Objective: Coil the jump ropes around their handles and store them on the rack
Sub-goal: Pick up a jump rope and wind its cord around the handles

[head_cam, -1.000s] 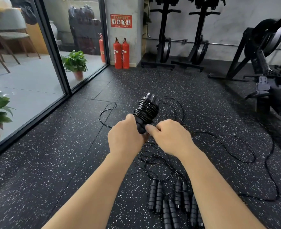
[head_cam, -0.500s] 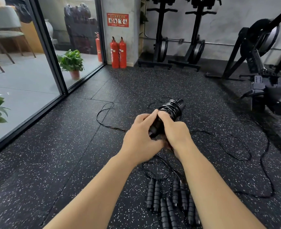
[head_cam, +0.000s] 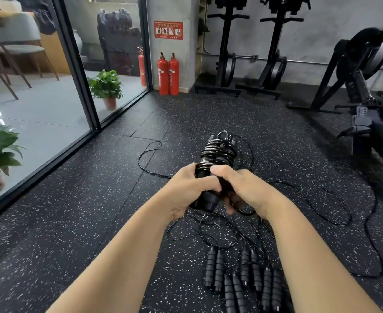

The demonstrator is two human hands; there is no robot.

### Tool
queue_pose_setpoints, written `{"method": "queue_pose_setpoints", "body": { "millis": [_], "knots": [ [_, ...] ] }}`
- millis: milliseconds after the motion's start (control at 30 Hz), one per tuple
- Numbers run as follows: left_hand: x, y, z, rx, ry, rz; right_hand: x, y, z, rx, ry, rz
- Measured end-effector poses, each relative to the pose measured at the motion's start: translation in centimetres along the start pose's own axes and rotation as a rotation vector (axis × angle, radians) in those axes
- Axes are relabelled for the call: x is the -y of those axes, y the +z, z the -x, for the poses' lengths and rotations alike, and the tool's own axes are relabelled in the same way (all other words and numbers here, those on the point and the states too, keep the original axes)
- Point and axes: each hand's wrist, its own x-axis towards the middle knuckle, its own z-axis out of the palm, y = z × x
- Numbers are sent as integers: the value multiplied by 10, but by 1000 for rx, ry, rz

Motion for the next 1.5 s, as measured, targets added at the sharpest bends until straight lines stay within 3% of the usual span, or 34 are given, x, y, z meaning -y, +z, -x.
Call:
{"method": "queue_pose_setpoints", "body": {
  "millis": [133, 300, 633, 833, 1000, 1200, 1333, 1500],
  "knots": [
    [0, -3, -5, -113, 32, 4, 3, 2, -1, 70, 18, -65],
    [-2, -10, -7, -289, -28, 92, 1, -4, -3, -35, -84, -133],
    [-2, -14, -10, -257, -137, 346, -4, 10, -10, -242, -485, -41],
    [-1, -20, -7, -204, -48, 328, -15, 32, -15, -487, -677, 415],
    [0, -26, -4, -195, -25, 326, -19, 39, -18, -436, -740, 505],
    [1, -25, -7, -196, -73, 387, -17, 48, -22, -732, -886, 645],
    [1, -27, -9, -218, -107, 513, -17, 50, -22, -772, -872, 776],
    [6, -21, -14, -384, -125, 528, -16, 59, -23, -893, -770, 1032]
  ]
}}
